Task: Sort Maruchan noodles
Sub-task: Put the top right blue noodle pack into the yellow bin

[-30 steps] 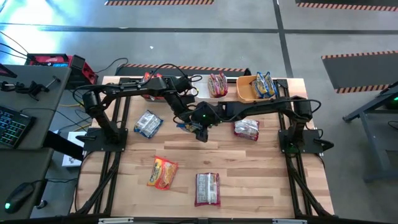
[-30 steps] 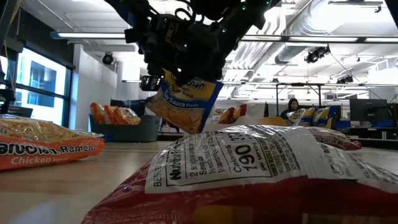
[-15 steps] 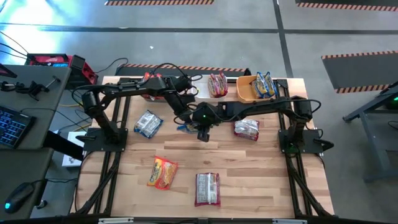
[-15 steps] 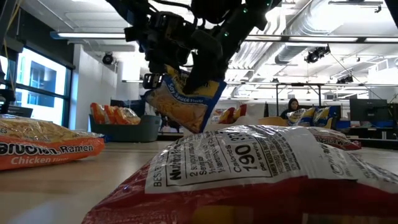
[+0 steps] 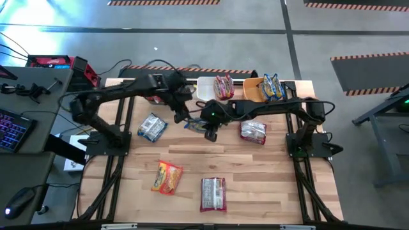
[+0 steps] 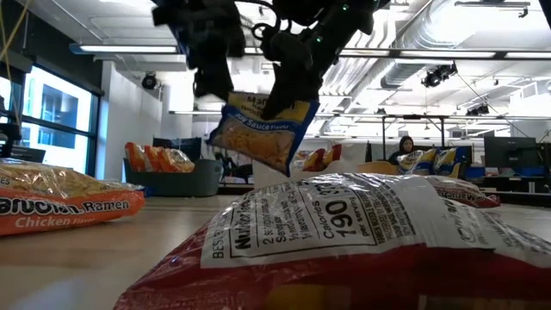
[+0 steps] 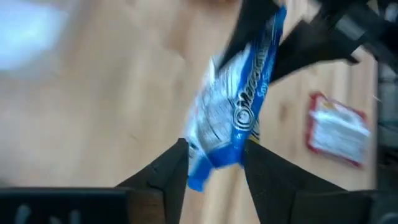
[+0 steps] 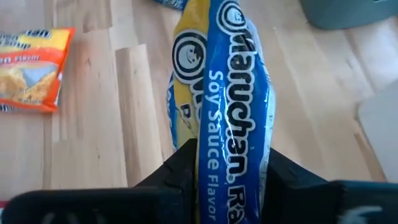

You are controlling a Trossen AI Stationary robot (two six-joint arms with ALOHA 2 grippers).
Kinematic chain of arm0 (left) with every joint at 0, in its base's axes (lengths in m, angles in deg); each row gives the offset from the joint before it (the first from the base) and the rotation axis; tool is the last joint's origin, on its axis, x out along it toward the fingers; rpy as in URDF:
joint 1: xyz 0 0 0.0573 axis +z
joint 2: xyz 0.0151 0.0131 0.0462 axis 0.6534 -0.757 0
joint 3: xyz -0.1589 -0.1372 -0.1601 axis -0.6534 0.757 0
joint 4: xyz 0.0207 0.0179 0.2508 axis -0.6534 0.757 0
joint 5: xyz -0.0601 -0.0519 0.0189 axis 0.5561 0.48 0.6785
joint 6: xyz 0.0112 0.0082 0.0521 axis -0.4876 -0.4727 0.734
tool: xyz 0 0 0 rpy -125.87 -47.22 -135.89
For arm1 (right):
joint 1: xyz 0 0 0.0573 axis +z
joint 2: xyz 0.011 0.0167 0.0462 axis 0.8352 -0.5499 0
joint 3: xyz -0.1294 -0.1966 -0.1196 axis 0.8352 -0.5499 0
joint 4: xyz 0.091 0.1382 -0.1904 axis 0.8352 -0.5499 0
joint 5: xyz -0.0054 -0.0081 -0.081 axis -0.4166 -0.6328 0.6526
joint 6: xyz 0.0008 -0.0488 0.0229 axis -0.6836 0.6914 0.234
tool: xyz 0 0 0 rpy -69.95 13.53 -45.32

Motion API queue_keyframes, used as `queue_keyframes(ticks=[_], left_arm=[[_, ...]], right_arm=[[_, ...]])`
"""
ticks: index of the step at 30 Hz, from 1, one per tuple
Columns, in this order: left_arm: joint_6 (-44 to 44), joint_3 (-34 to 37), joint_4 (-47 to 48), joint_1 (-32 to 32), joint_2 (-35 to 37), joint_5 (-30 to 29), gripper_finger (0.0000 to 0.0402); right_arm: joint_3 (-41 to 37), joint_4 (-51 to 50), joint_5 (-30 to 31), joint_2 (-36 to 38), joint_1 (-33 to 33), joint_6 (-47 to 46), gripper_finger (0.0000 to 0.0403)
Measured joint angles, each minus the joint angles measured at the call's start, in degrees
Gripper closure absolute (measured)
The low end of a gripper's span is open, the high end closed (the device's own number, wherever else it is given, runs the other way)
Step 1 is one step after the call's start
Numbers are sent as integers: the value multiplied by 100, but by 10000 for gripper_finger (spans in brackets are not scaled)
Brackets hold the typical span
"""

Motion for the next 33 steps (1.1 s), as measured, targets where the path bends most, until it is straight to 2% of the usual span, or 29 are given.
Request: queue_keyframes(ticks=[4,8,14,17,20,23,28,33], left_arm=[[27,355,-914,-39,753,-538,247],[-312,1335,-2603,-50,1577,-603,247],[-868,3342,-6083,-273,2452,-874,255],[-1026,4254,-7835,-438,2573,-962,257],[-972,4882,-9056,-580,2586,-1131,257],[-885,5234,-9482,-648,2586,-1411,257],[-812,5360,-9466,-671,2581,-1530,258],[-783,5358,-9528,-671,2581,-1528,258]], right_arm=[[0,-83,-12,164,-138,-156,320],[6,-276,-8,463,-298,-442,320],[9,-971,206,1048,-609,-1019,321],[9,-1526,469,1440,-830,-1513,321],[11,-2331,862,1819,-1167,-2064,322],[11,-3178,1238,2100,-1617,-2486,322],[11,-4046,1944,2137,-2540,-2888,322],[11,-4061,1911,1807,-3405,-2862,322]])
